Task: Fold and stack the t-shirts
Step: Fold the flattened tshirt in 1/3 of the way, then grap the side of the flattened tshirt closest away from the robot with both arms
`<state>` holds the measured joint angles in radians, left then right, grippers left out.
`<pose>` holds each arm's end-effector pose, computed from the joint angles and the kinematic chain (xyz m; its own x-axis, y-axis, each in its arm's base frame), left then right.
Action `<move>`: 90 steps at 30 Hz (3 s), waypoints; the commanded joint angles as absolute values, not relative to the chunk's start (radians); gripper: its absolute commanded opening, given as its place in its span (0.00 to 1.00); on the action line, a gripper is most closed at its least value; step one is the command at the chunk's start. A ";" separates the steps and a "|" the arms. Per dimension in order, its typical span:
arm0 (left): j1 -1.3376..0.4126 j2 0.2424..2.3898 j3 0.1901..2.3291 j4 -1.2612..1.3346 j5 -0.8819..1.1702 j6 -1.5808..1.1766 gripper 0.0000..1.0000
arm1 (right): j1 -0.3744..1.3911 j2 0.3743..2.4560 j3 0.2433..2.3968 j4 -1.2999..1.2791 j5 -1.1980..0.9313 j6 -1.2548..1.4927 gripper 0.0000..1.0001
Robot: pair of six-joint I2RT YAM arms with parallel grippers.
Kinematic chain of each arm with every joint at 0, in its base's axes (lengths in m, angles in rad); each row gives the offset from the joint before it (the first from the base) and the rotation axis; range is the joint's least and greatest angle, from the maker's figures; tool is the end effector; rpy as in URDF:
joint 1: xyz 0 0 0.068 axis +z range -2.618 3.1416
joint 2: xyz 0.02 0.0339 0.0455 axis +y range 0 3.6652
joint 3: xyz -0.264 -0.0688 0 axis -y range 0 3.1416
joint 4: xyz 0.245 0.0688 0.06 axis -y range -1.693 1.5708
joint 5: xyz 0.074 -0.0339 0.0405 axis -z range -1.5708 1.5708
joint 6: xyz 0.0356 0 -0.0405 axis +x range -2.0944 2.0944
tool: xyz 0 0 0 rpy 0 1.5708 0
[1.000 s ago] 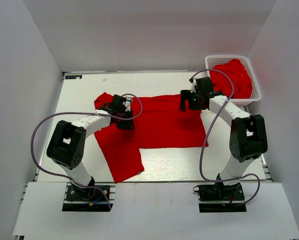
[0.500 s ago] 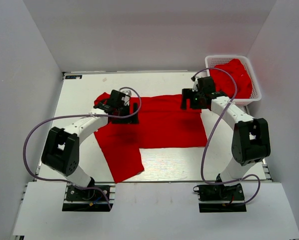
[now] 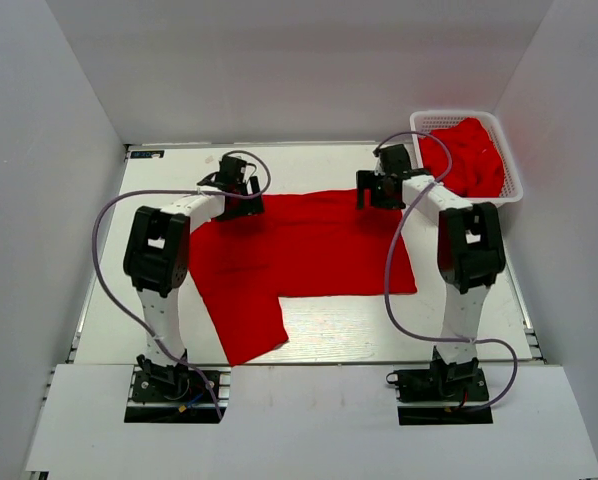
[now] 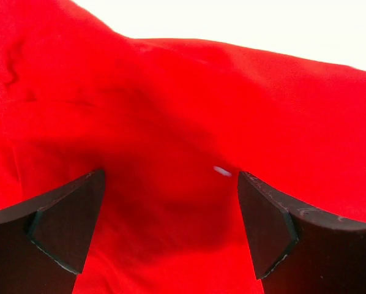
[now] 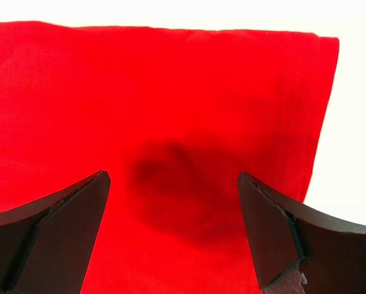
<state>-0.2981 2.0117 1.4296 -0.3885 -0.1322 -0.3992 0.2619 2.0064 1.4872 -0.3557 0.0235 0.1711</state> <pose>0.4144 -0.1224 0.1775 -0.8123 -0.1535 -0.5627 -0.1039 0.9874 -0.1193 0.4292 0.1142 0.1993 -0.7721 -0.0307 -0.6348 -0.1145 0.9892 0.0914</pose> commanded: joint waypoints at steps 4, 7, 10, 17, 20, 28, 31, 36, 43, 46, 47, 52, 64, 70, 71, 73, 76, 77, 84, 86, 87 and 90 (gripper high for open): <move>-0.252 2.087 1.502 -0.328 -0.155 -0.420 0.99 | 0.256 2.126 1.635 -0.345 0.112 0.170 0.90; -0.241 2.129 1.535 -0.315 -0.155 -0.402 0.99 | 0.255 2.216 1.713 -0.376 0.161 0.172 0.90; -0.230 2.193 1.581 -0.296 -0.131 -0.402 0.99 | 0.250 2.296 1.802 -0.414 0.204 0.182 0.90; -0.210 2.407 1.854 -0.320 -0.080 -0.342 0.99 | 0.219 2.433 2.003 -0.448 0.181 0.223 0.90; -0.201 2.482 2.009 -0.367 -0.069 -0.318 0.99 | 0.212 2.444 2.062 -0.428 0.140 0.177 0.90; -0.201 2.326 2.057 -0.422 -0.012 -0.250 0.99 | 0.218 2.283 2.060 -0.393 0.080 0.077 0.90; -0.201 2.161 1.938 -0.469 0.014 -0.227 0.99 | 0.229 2.169 1.965 -0.379 0.055 0.078 0.90; -0.210 1.863 1.605 -0.580 -0.014 -0.328 0.99 | 0.261 1.969 1.656 -0.341 0.044 0.107 0.90; -0.221 1.387 1.077 -0.658 -0.011 -0.498 0.99 | 0.328 1.671 1.233 -0.339 0.247 0.284 0.90; -0.230 1.249 0.925 -0.707 0.011 -0.558 0.99 | 0.353 1.564 1.085 -0.331 0.293 0.348 0.90; -0.241 1.223 0.872 -0.707 0.037 -0.567 0.99 | 0.356 1.549 1.062 -0.325 0.317 0.366 0.90; -0.262 1.132 0.731 -0.761 0.072 -0.624 0.99 | 0.359 1.425 0.902 -0.331 0.403 0.503 0.90; -0.301 1.097 0.532 -0.664 0.147 -0.675 0.83 | 0.351 1.388 0.864 -0.370 0.449 0.580 0.90; -0.310 1.132 0.512 -0.627 0.124 -0.686 0.60 | 0.351 1.417 0.882 -0.397 0.449 0.580 0.90; -0.310 1.132 0.512 -0.618 0.124 -0.695 0.57 | 0.350 1.419 0.884 -0.399 0.449 0.583 0.90; -0.310 1.141 0.503 -0.618 0.115 -0.695 0.48 | 0.350 1.420 0.884 -0.397 0.448 0.583 0.90; -0.310 1.150 0.494 -0.618 0.089 -0.695 0.42 | 0.350 1.422 0.885 -0.399 0.451 0.575 0.90; -0.310 1.150 0.494 -0.618 0.080 -0.695 0.42 | 0.350 1.422 0.887 -0.402 0.451 0.575 0.90; -0.310 1.190 0.524 -0.632 0.020 -0.704 0.42 | 0.351 1.411 0.868 -0.413 0.443 0.560 0.90; -0.310 1.200 0.534 -0.658 -0.011 -0.704 0.42 | 0.354 1.408 0.867 -0.419 0.448 0.558 0.90; -0.310 1.200 0.547 -0.669 -0.038 -0.704 0.42 | 0.351 1.407 0.865 -0.422 0.448 0.554 0.90; -0.310 1.200 0.557 -0.678 -0.049 -0.704 0.40 | 0.350 1.404 0.862 -0.422 0.457 0.552 0.90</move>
